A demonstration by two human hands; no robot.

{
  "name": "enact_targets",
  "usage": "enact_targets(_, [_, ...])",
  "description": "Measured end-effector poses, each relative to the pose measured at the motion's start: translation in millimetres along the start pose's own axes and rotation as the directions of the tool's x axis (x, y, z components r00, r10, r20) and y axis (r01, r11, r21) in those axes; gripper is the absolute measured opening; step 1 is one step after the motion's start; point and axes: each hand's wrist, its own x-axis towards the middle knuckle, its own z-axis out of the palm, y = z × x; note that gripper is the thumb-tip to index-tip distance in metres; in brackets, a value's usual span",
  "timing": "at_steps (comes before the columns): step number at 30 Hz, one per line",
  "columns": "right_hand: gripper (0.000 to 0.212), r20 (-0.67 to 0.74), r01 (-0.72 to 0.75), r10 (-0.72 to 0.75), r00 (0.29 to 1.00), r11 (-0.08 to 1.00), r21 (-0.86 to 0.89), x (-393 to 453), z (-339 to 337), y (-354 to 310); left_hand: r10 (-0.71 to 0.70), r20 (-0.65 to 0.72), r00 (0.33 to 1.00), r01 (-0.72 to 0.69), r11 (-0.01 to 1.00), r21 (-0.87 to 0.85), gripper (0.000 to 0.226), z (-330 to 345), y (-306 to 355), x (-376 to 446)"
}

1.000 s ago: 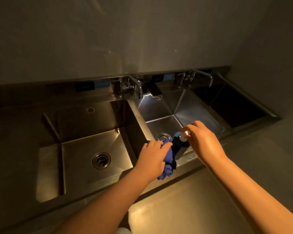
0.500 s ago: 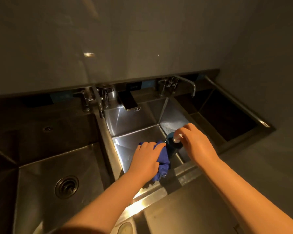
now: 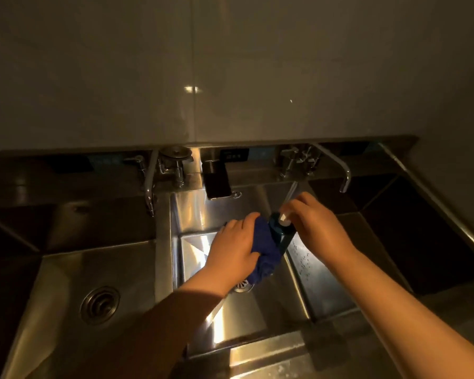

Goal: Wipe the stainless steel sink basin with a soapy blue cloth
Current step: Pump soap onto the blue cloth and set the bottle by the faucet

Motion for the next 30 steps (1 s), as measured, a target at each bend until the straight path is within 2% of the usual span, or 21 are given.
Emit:
enact_targets(6, [0.025, 0.029, 0.154, -0.155, 0.988, 0.988, 0.024, 71.6, 4.1, 57.6, -0.133, -0.074, 0.988, 0.133, 0.991, -0.001, 0.069, 14.2, 12.3, 58.3])
enact_targets(9, [0.024, 0.034, 0.182, -0.182, 0.983, 0.983, 0.016, 111.4, 11.7, 85.1, -0.201, -0.081, 0.976, 0.199, 0.980, -0.028, 0.065, 28.0, 13.1, 91.8])
enact_targets(12, [0.024, 0.055, 0.205, -0.206, 0.977, 0.979, 0.013, 145.9, 22.4, 108.4, -0.273, -0.143, 0.952, 0.261, 0.961, -0.092, 0.054, 44.6, 14.4, 119.7])
enact_targets(15, [0.026, 0.069, 0.199, -0.201, 0.977, 0.979, 0.040, 177.2, 32.9, 127.7, -0.281, -0.225, 0.933, 0.276, 0.960, -0.056, 0.043, 59.3, 12.7, 143.2])
enact_targets(19, [0.024, 0.062, 0.153, -0.164, 0.984, 0.976, 0.153, 206.2, 47.0, 146.1, -0.368, -0.171, 0.914, 0.350, 0.928, -0.128, 0.038, 68.6, 2.7, 168.0])
enact_targets(24, [0.022, 0.079, 0.121, -0.141, 0.987, 0.967, 0.222, 230.0, 61.6, 156.1, -0.433, -0.151, 0.888, 0.394, 0.890, -0.231, 0.038, 70.5, 0.4, 190.8])
enact_targets(30, [0.020, 0.086, 0.074, -0.102, 0.991, 0.957, 0.280, 248.8, 76.2, 164.0, -0.474, -0.233, 0.849, 0.445, 0.879, -0.168, 0.048, 74.7, -4.3, 211.0])
